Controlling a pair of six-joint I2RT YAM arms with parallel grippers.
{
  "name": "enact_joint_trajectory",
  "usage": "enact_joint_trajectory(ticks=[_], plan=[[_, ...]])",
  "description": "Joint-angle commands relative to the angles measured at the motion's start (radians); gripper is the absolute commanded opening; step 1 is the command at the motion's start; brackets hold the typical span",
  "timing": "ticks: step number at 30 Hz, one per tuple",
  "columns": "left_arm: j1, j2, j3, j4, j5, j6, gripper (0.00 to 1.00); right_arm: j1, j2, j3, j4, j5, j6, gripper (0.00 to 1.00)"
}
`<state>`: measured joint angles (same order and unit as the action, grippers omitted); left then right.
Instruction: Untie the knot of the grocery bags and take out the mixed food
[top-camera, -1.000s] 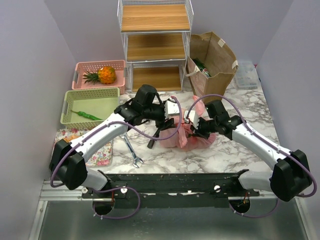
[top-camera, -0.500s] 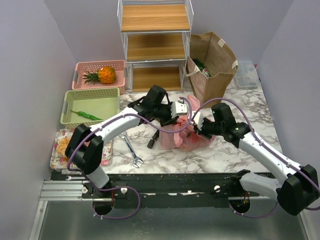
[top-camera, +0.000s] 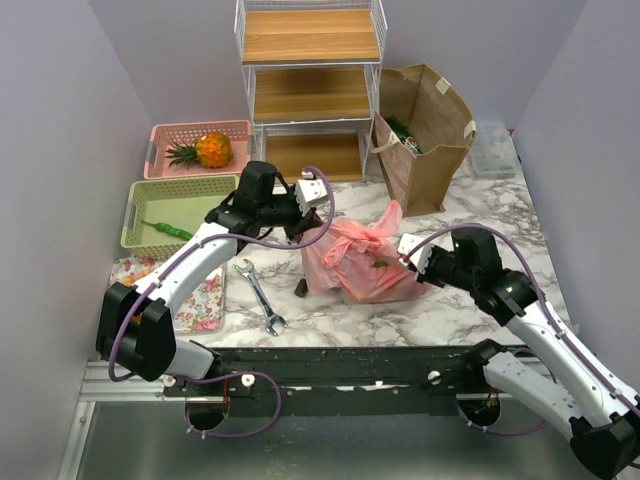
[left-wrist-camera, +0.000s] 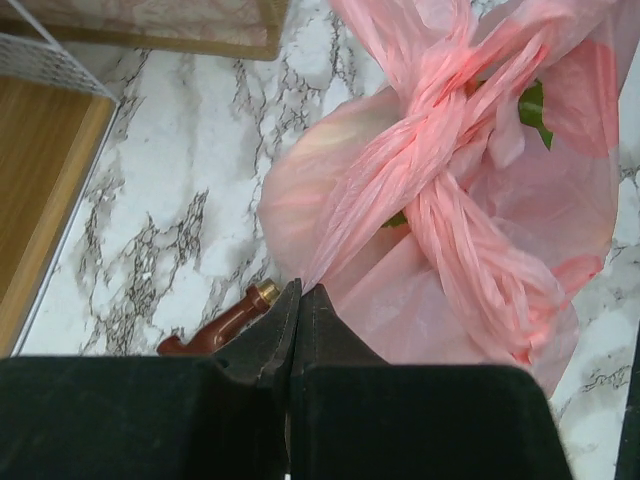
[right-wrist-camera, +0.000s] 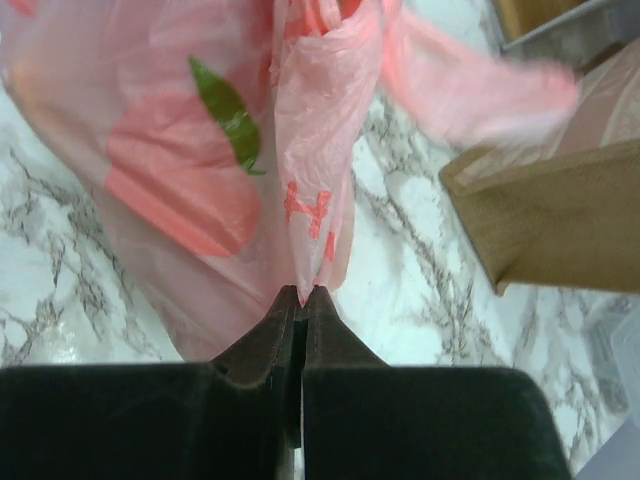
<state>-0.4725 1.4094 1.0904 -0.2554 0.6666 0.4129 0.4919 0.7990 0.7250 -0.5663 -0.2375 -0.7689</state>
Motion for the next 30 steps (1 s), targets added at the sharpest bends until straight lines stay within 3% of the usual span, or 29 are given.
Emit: enact_joint_trajectory(ticks=[1,2,4,7,9,10,11,14,21,24,30], plan=[[0.051,-0.047,-0.057,0.067,-0.034,0.005,0.00,-0.017,-0.010,-0.045,-0.198,0.129,-0.013,0.01],[0.042,-0.055,-0.064,0.077,-0.021,0.002,0.00,-0.017,0.005,-0.038,-0.197,0.111,0.007,0.01],[0.004,-0.075,-0.081,0.094,-0.015,0.027,0.00,-0.017,0.079,0.020,-0.216,0.057,0.061,0.14],[-0.081,-0.098,-0.110,0.111,-0.037,0.111,0.00,-0.017,0.223,0.186,-0.290,-0.065,0.137,0.48],[-0.128,-0.106,-0.129,0.124,-0.051,0.146,0.00,-0.016,0.292,0.285,-0.308,-0.140,0.190,0.63],[-0.147,-0.108,-0.136,0.128,-0.062,0.156,0.00,-0.016,0.314,0.327,-0.304,-0.171,0.226,0.64],[-0.162,-0.110,-0.140,0.132,-0.066,0.162,0.00,-0.016,0.336,0.359,-0.296,-0.194,0.263,0.78],[-0.185,-0.114,-0.150,0.141,-0.078,0.169,0.00,-0.016,0.369,0.420,-0.235,-0.225,0.358,0.88],[-0.192,-0.125,-0.146,0.126,-0.108,0.178,0.00,-0.017,0.489,0.380,-0.136,-0.065,0.431,0.79],[-0.192,-0.147,-0.165,0.123,-0.116,0.176,0.00,-0.017,0.484,0.333,-0.131,0.015,0.413,0.69],[-0.148,-0.215,-0.243,0.111,-0.144,0.134,0.00,-0.019,0.460,0.330,-0.190,0.100,0.390,0.10]])
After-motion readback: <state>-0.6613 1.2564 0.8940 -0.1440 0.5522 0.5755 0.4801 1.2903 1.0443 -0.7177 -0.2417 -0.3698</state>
